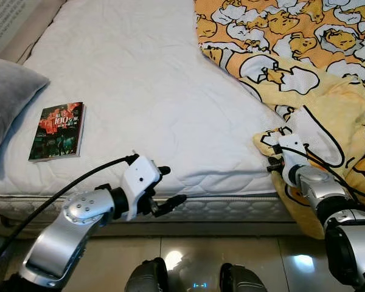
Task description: Clean up the room
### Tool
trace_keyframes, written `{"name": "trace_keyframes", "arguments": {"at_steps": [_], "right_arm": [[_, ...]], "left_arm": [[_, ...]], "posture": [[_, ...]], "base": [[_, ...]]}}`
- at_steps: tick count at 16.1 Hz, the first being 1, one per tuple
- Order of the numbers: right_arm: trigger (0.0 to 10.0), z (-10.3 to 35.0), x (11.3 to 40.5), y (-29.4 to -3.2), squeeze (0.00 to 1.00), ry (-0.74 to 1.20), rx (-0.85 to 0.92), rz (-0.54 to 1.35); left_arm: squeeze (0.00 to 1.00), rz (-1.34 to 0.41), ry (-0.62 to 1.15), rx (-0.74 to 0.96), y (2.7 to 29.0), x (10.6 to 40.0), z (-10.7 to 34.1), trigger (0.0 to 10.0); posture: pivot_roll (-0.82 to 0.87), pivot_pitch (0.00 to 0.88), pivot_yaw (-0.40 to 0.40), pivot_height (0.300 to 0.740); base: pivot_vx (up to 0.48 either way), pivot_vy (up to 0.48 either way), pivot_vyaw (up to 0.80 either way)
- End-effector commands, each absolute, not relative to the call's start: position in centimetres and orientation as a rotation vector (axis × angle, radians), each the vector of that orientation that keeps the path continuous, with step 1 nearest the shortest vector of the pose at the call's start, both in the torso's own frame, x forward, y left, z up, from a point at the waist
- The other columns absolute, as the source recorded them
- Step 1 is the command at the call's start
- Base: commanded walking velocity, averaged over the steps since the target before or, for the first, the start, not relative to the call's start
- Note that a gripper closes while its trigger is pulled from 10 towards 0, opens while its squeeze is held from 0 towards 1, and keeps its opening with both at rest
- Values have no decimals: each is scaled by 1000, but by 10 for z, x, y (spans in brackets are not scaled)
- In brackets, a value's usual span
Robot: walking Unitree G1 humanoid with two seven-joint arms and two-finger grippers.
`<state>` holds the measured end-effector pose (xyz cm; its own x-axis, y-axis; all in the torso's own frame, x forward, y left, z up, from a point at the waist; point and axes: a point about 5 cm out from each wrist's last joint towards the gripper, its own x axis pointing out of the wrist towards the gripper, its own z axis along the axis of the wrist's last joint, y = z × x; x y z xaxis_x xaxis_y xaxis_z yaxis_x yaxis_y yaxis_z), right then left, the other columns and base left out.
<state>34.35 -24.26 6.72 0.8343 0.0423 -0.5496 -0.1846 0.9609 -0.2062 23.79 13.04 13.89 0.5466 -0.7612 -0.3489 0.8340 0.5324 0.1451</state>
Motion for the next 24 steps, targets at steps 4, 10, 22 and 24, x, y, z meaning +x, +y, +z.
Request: {"name": "trace_keyframes", "arguments": {"at_steps": [4, 10, 22, 24], "right_arm": [[0, 57, 334, -249, 0, 603, -219, 108], [0, 47, 317, -208, 0, 575, -16, 668], [10000, -2, 229, -187, 1000, 880, -152, 1123], [10000, 5, 237, -184, 1000, 841, -128, 1121]], "left_arm": [[0, -960, 278, 341, 134, 241, 132, 10000], [0, -1000, 263, 336, 126, 248, 130, 10000], [0, -1090, 266, 357, 115, 249, 127, 10000], [0, -1090, 262, 359, 115, 250, 127, 10000]], "posture": [[-13, 99, 73, 740], [-60, 45, 86, 740], [-69, 37, 113, 740], [-68, 35, 111, 740]], "base": [[0, 0, 0], [0, 0, 0], [0, 0, 0], [0, 0, 0]]}}
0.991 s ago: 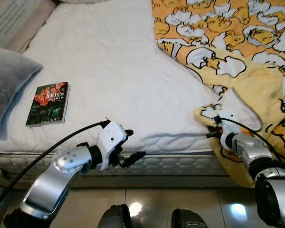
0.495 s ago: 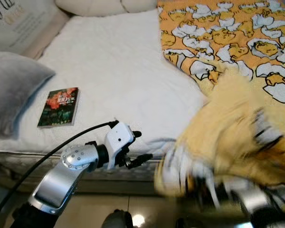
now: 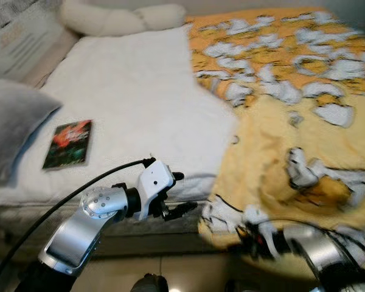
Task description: Clean up the room
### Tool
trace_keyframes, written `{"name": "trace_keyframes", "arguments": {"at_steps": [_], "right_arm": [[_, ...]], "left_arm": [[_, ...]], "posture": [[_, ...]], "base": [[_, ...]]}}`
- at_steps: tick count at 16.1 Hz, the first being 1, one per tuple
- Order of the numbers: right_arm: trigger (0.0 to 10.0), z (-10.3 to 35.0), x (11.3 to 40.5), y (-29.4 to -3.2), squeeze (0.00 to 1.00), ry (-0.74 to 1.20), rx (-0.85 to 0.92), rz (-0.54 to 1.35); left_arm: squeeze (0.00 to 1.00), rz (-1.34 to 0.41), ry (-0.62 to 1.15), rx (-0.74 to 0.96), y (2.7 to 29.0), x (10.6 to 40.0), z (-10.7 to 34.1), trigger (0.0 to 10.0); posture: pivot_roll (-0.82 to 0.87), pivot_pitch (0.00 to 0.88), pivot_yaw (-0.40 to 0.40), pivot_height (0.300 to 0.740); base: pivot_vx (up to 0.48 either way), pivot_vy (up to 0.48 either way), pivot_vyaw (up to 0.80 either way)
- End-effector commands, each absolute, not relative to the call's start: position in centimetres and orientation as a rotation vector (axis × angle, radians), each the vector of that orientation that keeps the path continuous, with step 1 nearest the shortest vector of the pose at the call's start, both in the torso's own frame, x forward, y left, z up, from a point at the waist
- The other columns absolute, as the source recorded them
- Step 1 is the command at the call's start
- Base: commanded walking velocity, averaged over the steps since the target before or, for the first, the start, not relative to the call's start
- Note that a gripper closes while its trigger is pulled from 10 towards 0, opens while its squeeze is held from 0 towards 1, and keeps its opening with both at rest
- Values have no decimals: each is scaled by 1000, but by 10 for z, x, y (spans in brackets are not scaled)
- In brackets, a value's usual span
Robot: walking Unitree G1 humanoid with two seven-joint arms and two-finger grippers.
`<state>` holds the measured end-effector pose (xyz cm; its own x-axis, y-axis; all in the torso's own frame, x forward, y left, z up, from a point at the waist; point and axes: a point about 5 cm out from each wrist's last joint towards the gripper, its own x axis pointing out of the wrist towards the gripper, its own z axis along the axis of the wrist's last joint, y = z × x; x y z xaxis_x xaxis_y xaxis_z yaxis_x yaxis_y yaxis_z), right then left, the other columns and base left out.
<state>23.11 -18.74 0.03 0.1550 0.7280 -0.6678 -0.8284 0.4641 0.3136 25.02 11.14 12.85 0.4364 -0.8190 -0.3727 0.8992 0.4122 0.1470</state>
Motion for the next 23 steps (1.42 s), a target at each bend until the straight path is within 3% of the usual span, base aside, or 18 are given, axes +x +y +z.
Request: {"name": "trace_keyframes", "arguments": {"at_steps": [1, 9, 11, 13, 14, 15, 18, 23], "right_arm": [[10000, 11, 238, -180, 1000, 831, -108, 1157], [10000, 40, 233, -166, 1000, 742, -82, 1236], [10000, 45, 248, -169, 1000, 638, -60, 1035], [10000, 53, 270, -169, 1000, 488, -9, 713], [10000, 58, 277, -168, 439, 417, 68, 560], [10000, 63, 282, -169, 0, 343, 121, 414], [10000, 70, 286, -174, 0, 238, 181, 135], [10000, 67, 272, -160, 0, 221, 179, 43]], "left_arm": [[0, -1088, 262, 363, 116, 250, 127, 10000], [0, -987, 254, 334, 119, 258, 123, 10000], [0, -885, 230, 290, 119, 265, 123, 10000], [0, -686, 164, 228, 122, 274, 124, 10000], [0, -601, 145, 218, 126, 275, 123, 10000], [0, -537, 148, 198, 131, 274, 122, 10000], [0, -388, 136, 210, 149, 278, 122, 10000], [0, -289, 114, 167, 156, 279, 123, 10000]], "posture": [[-68, 30, 108, 740], [-88, 0, 108, 740], [-91, 0, 109, 740], [-90, 0, 109, 740], [-90, 0, 108, 740], [-84, 0, 105, 740], [-72, 0, 99, 740], [-61, 0, 86, 740]], "base": [[0, 0, 0], [0, 0, 0], [0, 0, 0], [0, 0, 0], [0, 0, 0], [0, 0, 0], [0, 0, 0], [0, 0, 0]]}}
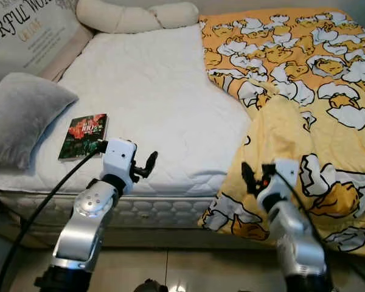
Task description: Clean up the room
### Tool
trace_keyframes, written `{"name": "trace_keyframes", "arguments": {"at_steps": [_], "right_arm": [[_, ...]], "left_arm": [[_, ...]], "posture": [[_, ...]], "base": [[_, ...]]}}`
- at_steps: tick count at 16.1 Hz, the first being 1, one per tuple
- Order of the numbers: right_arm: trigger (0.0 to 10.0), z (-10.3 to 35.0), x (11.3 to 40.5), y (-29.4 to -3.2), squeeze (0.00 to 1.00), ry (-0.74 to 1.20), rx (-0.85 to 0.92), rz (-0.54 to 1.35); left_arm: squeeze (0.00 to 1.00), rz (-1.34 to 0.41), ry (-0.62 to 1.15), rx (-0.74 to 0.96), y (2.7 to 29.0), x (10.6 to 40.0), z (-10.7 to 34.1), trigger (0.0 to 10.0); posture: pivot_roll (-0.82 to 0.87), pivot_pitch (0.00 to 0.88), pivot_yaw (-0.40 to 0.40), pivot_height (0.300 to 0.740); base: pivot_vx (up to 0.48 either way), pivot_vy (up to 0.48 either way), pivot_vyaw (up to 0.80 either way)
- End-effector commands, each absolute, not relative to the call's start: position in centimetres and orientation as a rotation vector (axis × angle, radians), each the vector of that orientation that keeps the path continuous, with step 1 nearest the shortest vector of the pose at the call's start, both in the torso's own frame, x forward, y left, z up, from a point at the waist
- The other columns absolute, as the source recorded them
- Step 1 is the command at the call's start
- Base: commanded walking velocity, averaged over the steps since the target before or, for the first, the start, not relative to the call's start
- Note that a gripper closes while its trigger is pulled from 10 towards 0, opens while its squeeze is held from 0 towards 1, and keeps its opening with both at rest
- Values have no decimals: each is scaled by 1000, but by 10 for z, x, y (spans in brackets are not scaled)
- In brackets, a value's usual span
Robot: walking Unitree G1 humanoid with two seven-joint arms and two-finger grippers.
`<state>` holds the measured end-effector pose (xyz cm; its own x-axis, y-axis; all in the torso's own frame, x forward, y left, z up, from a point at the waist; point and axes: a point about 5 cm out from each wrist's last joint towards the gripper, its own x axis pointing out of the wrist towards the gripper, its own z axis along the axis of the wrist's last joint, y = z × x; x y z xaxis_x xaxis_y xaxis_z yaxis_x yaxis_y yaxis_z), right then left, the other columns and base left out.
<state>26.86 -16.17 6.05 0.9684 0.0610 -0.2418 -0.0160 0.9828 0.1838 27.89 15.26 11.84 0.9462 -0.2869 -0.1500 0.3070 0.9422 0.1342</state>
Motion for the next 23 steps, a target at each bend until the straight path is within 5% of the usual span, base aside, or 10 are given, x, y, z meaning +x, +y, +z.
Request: {"name": "trace_keyframes", "arguments": {"at_steps": [1, 15, 23], "right_arm": [[10000, 68, 268, -160, 0, 209, 152, 27], [10000, 79, 248, -152, 0, 184, 78, 82], [10000, 78, 246, -155, 0, 198, 95, 42]], "left_arm": [[0, -273, 109, 159, 157, 278, 123, 10000], [0, -182, 141, 127, 176, 267, 115, 10000], [0, -216, 138, 151, 176, 275, 119, 10000]], "posture": [[-61, 0, 87, 740], [-51, 0, 46, 740], [-59, 0, 71, 740]], "base": [[0, 0, 0], [0, 149, 0], [0, 309, -639]]}}
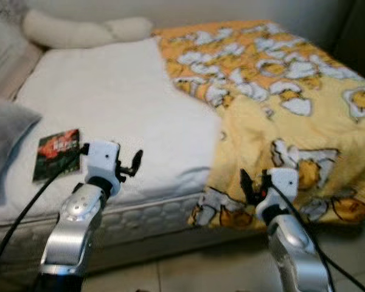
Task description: Clean up the room
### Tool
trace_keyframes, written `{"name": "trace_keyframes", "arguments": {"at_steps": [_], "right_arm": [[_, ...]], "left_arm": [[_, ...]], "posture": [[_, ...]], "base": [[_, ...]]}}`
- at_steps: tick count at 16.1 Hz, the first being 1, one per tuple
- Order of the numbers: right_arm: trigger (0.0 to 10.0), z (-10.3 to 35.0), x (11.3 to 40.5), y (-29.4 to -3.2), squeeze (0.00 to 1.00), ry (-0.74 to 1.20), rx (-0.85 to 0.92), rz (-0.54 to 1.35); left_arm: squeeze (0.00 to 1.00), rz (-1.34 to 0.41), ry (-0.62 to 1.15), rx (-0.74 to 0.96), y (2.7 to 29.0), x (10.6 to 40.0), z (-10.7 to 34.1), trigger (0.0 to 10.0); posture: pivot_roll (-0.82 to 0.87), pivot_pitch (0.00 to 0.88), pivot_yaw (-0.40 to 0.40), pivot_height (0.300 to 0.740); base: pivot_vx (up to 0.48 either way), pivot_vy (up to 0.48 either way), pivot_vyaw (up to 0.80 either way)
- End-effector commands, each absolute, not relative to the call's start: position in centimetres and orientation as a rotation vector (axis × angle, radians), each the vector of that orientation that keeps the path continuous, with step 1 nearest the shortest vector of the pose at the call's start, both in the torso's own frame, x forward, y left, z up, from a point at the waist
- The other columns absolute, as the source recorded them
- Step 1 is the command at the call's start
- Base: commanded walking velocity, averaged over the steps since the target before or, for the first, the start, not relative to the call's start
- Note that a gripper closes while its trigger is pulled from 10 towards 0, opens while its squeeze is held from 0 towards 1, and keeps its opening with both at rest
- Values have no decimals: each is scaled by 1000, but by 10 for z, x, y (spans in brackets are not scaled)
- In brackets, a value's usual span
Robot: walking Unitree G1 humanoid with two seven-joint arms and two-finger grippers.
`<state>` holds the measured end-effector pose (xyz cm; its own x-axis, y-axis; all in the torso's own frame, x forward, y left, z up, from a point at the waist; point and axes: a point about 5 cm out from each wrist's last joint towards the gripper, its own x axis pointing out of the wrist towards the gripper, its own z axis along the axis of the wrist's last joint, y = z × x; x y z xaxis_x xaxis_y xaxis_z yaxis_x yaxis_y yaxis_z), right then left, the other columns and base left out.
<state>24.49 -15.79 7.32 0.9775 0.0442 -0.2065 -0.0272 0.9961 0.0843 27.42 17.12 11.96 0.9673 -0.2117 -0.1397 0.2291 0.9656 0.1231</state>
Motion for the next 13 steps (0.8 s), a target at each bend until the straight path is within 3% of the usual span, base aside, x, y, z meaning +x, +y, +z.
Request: {"name": "trace_keyframes", "arguments": {"at_steps": [1, 6, 8, 13], "right_arm": [[10000, 77, 246, -155, 0, 200, 103, 35], [10000, 77, 248, -152, 0, 202, 124, 43], [10000, 76, 248, -152, 0, 204, 128, 38], [10000, 79, 250, -152, 0, 188, 132, 68]], "left_arm": [[0, -217, 134, 152, 175, 276, 121, 10000], [0, -216, 130, 150, 178, 272, 122, 10000], [0, -224, 133, 128, 176, 270, 122, 10000], [0, -252, 112, 120, 168, 269, 122, 10000]], "posture": [[-48, 0, 65, 740], [-30, 0, 51, 740], [-28, 0, 48, 740], [-25, 0, 32, 740]], "base": [[0, 311, -675], [0, 299, -679], [0, 0, -675], [0, 0, 0]]}}
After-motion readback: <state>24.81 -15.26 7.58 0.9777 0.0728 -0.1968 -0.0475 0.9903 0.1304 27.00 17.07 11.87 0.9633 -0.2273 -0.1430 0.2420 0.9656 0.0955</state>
